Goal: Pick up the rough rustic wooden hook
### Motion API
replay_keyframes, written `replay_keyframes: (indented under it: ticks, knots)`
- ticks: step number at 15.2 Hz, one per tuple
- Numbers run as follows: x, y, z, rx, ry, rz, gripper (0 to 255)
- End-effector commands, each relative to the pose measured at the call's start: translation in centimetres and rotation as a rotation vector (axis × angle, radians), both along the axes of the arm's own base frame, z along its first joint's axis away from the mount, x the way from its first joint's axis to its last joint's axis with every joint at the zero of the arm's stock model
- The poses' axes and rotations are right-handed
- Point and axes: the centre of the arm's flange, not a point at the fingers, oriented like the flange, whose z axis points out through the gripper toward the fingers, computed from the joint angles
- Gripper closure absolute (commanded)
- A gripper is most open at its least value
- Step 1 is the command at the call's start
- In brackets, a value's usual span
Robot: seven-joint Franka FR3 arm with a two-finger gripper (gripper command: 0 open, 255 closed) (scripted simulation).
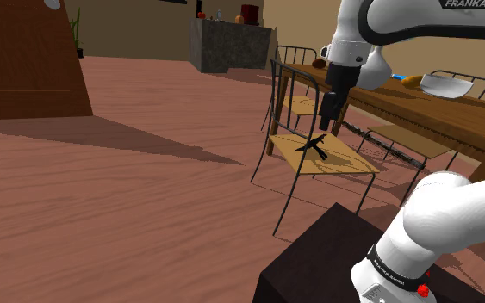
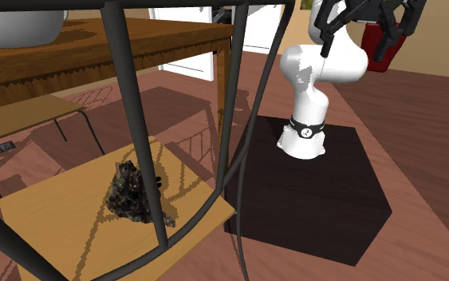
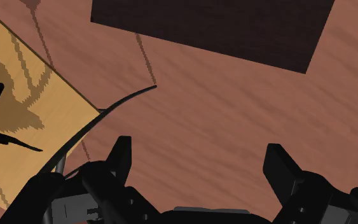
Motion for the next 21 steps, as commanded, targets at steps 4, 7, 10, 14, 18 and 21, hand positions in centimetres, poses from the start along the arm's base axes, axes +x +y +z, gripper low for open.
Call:
replay_keyframes:
  ticks: [4, 7, 10, 14, 18, 21]
  knots:
    - [1.2, -3.3, -2.0, 0.01, -0.01, -0.019, 0]
    - [2.3, -6.6, -4.1, 0.02, -0.02, -0.038, 0]
    - [3.4, -9.9, -6.2, 0.029, -0.03, -0.056, 0]
    - [4.7, -14.3, -9.0, 0.042, -0.043, -0.081, 0]
    - [6.0, -18.7, -11.8, 0.055, -0.056, -0.106, 0]
    - [7.0, -21.9, -14.0, 0.065, -0.066, -0.125, 0]
